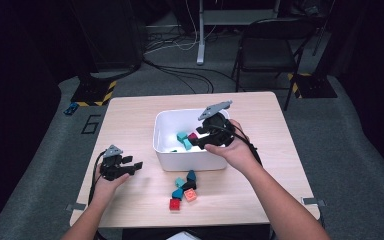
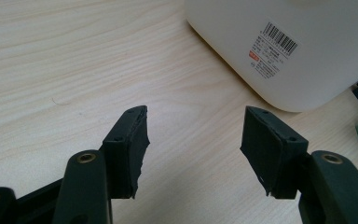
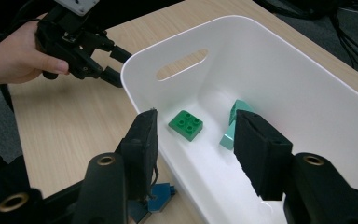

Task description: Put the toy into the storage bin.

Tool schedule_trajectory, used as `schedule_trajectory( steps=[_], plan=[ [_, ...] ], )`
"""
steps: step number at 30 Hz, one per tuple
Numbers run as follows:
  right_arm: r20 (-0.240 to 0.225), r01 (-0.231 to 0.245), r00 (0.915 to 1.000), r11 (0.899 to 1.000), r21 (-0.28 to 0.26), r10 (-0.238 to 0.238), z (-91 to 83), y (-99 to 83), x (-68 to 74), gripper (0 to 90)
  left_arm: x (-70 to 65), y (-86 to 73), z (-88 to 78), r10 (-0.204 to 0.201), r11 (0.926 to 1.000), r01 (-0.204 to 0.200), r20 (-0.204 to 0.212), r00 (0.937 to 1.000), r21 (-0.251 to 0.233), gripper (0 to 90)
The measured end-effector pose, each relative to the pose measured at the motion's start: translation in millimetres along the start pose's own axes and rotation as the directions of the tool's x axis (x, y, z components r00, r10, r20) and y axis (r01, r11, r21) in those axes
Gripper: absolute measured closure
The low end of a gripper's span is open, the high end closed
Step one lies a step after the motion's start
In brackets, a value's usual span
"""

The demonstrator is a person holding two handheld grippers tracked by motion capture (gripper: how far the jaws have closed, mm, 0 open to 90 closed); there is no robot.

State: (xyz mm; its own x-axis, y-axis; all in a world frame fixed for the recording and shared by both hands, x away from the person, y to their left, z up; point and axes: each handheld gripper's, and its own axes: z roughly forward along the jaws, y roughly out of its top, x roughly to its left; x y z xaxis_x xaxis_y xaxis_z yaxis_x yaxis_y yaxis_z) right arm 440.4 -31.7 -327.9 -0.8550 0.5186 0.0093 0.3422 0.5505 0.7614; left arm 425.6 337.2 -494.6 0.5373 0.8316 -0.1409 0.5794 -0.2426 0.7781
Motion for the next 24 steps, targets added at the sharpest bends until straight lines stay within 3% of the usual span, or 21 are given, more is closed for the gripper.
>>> schedule_trajectory(
  steps=[14,24],
  plan=[
    [-0.028,-0.002,0.9996,1.000,-0.021,0.002,-6.3,-30.1,23.2,49.5,-0.1,0.2,-0.2,0.006,1.0000,-0.006,0.000,1.0000,0.006,40.5],
    [-0.027,0.011,0.9996,1.000,-0.017,-0.011,5.5,-53.1,33.5,49.8,-0.2,0.1,-0.2,0.006,1.0000,-0.006,0.000,1.0000,0.007,40.5]
  ],
)
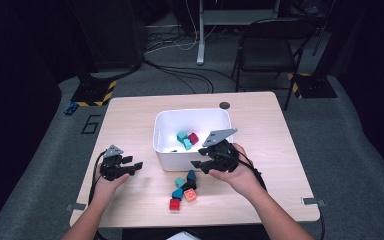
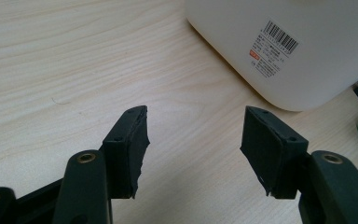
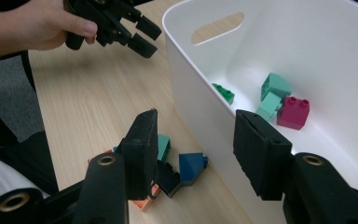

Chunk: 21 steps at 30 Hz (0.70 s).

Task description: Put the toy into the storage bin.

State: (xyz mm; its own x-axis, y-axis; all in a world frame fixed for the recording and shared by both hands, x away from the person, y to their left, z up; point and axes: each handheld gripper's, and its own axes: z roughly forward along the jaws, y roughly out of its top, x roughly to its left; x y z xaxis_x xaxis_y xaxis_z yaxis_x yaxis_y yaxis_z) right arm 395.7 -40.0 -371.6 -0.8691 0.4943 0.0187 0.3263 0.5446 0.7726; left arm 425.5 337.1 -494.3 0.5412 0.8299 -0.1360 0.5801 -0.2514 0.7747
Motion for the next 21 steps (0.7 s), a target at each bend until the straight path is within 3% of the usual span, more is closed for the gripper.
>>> schedule_trajectory(
  steps=[9,12,21],
  plan=[
    [-0.020,-0.001,0.9998,1.000,0.015,0.001,17.2,-24.4,7.3,49.8,0.1,0.1,-0.1,0.001,1.0000,-0.001,0.001,1.0000,0.004,40.5],
    [-0.009,0.020,0.9998,1.000,0.024,-0.020,25.2,-33.1,10.1,49.8,0.3,-0.1,0.1,-0.004,1.0000,0.004,-0.002,1.0000,0.002,40.5],
    [-0.027,0.005,0.9996,0.998,0.062,-0.004,52.2,-56.7,12.8,54.3,0.0,-0.3,0.5,-0.004,1.0000,0.004,-0.004,1.0000,0.003,40.5]
  ],
)
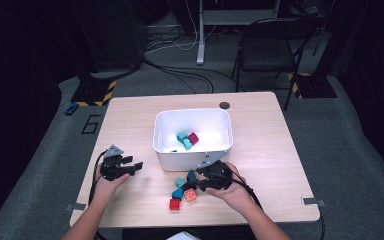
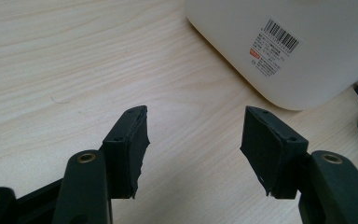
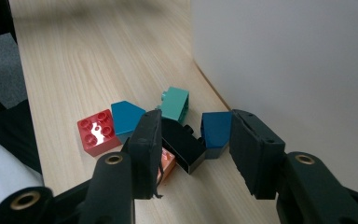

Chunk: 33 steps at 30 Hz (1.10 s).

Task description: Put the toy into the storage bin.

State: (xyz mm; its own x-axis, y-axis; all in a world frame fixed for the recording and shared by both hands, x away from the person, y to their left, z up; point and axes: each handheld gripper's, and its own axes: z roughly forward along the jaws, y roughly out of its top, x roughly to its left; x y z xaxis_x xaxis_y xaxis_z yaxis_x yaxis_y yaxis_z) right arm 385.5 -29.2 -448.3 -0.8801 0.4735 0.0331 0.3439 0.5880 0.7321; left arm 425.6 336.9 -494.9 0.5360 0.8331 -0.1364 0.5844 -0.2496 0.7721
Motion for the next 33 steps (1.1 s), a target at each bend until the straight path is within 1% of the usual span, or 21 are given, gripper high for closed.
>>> schedule_trajectory(
  steps=[1,2,4,5,6,7,8,9,13,14,17,18,21,23,26,27,28,29,30,33],
  plan=[
    [0.000,0.000,1.0000,1.000,0.000,0.000,0.0,0.0,0.0,54.3,0.0,0.0,0.0,0.000,1.0000,0.000,0.000,1.0000,0.000,40.5],
    [-0.008,0.004,1.0000,1.000,0.003,-0.004,4.2,-2.0,0.0,55.2,0.0,0.0,0.0,-0.001,1.0000,0.001,0.000,1.0000,-0.001,40.5],
    [-0.012,0.010,0.9999,1.000,0.004,-0.010,7.2,-3.1,0.1,55.7,-0.1,0.0,-0.1,-0.001,1.0000,0.001,-0.001,1.0000,-0.001,40.5],
    [-0.011,0.005,0.9999,1.000,0.005,-0.005,9.0,-3.6,0.7,55.8,-0.1,-0.1,0.0,0.000,1.0000,0.000,0.000,1.0000,0.000,40.5],
    [-0.016,0.014,0.9998,1.000,0.005,-0.014,10.9,-4.0,0.1,55.8,-0.1,-0.1,0.2,-0.001,1.0000,0.001,0.000,1.0000,-0.001,40.5],
    [-0.016,0.002,0.9999,1.000,0.006,-0.002,12.7,-4.4,1.3,55.8,-0.1,-0.1,0.3,-0.001,1.0000,0.001,0.000,1.0000,0.000,40.5],
    [-0.018,0.014,0.9998,1.000,0.009,-0.014,14.8,-4.8,0.8,55.8,-0.1,-0.2,0.4,-0.002,1.0000,0.002,0.000,1.0000,0.000,40.5],
    [-0.020,0.008,0.9998,1.000,0.008,-0.008,16.0,-5.0,1.4,55.8,-0.1,-0.3,0.8,-0.003,1.0000,0.003,0.000,1.0000,-0.004,40.5],
    [-0.031,0.015,0.9994,1.000,0.012,-0.014,24.4,-5.7,2.1,55.8,0.1,-0.1,0.5,-0.002,1.0000,0.002,0.001,1.0000,0.003,40.5],
    [-0.034,0.026,0.9991,1.000,0.013,-0.026,27.0,-5.7,2.1,55.7,0.1,-0.1,0.5,-0.002,1.0000,0.002,0.001,1.0000,0.003,40.5],
    [-0.044,0.026,0.9987,0.999,0.019,-0.025,34.4,-5.4,4.2,54.8,0.1,-0.1,0.6,-0.002,1.0000,0.002,0.002,1.0000,0.003,40.5],
    [-0.049,0.035,0.9982,0.999,0.021,-0.034,36.7,-5.0,4.1,54.6,0.1,-0.1,0.6,-0.003,1.0000,0.003,0.002,1.0000,0.003,40.5],
    [-0.056,0.034,0.9979,0.999,0.023,-0.032,42.1,-4.1,5.3,54.0,0.1,-0.1,0.5,-0.003,1.0000,0.003,0.002,1.0000,0.003,40.5],
    [-0.064,0.034,0.9975,0.999,0.033,-0.031,45.5,-4.5,5.0,53.9,0.2,-0.1,0.3,-0.002,1.0000,0.002,0.002,1.0000,0.004,40.5],
    [-0.062,0.032,0.9977,0.998,0.053,-0.029,48.0,-6.8,4.7,53.8,0.3,-0.3,0.4,-0.004,1.0000,0.004,0.000,1.0000,-0.006,40.5],
    [-0.064,0.025,0.9977,0.998,0.058,-0.022,47.7,-7.8,5.0,53.8,0.6,0.0,-0.3,-0.005,1.0000,0.005,0.004,1.0000,0.000,40.5],
    [-0.061,0.030,0.9978,0.998,0.060,-0.027,47.2,-9.0,4.6,53.8,0.7,0.0,-0.4,-0.005,1.0000,0.005,0.003,1.0000,-0.002,40.5],
    [-0.064,0.018,0.9978,0.998,0.061,-0.014,46.3,-10.0,5.3,53.8,1.1,0.1,-0.7,-0.005,1.0000,0.005,0.004,1.0000,0.001,40.5],
    [-0.065,0.022,0.9977,0.998,0.064,-0.018,45.0,-11.4,5.0,53.9,1.1,0.0,-0.5,-0.006,1.0000,0.006,0.003,1.0000,-0.004,40.5],
    [-0.065,0.011,0.9979,0.997,0.076,-0.006,40.8,-14.7,6.3,54.4,1.1,0.2,-0.8,-0.003,1.0000,0.003,0.004,1.0000,0.000,40.5]
  ],
)
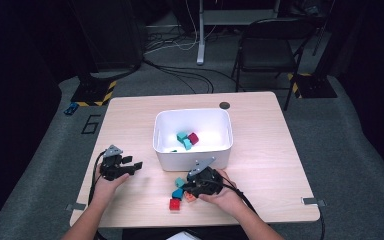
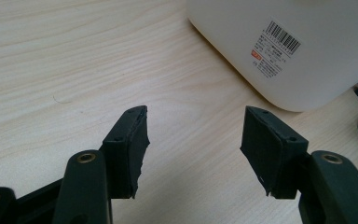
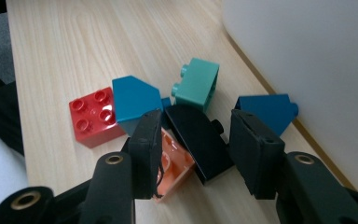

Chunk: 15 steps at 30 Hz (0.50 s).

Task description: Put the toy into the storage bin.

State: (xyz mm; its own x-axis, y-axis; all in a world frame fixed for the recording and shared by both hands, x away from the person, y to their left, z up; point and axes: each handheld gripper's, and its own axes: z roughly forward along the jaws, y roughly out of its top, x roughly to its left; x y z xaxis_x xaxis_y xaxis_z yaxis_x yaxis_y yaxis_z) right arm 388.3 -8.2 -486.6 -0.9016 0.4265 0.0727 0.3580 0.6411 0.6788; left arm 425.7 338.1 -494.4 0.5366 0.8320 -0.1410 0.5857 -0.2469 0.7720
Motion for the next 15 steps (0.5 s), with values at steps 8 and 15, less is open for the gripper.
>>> schedule_trajectory(
  steps=[8,15],
  plan=[
    [-0.011,-0.014,0.9998,1.000,0.006,0.014,-9.6,-11.2,6.5,55.0,-0.4,-0.1,0.0,0.000,1.0000,0.000,-0.002,1.0000,-0.002,40.5],
    [0.016,-0.022,0.9996,1.000,-0.008,0.022,-5.8,-12.8,0.3,59.1,-0.8,-0.1,0.5,0.000,1.0000,0.000,-0.002,1.0000,0.003,40.5]
  ],
)
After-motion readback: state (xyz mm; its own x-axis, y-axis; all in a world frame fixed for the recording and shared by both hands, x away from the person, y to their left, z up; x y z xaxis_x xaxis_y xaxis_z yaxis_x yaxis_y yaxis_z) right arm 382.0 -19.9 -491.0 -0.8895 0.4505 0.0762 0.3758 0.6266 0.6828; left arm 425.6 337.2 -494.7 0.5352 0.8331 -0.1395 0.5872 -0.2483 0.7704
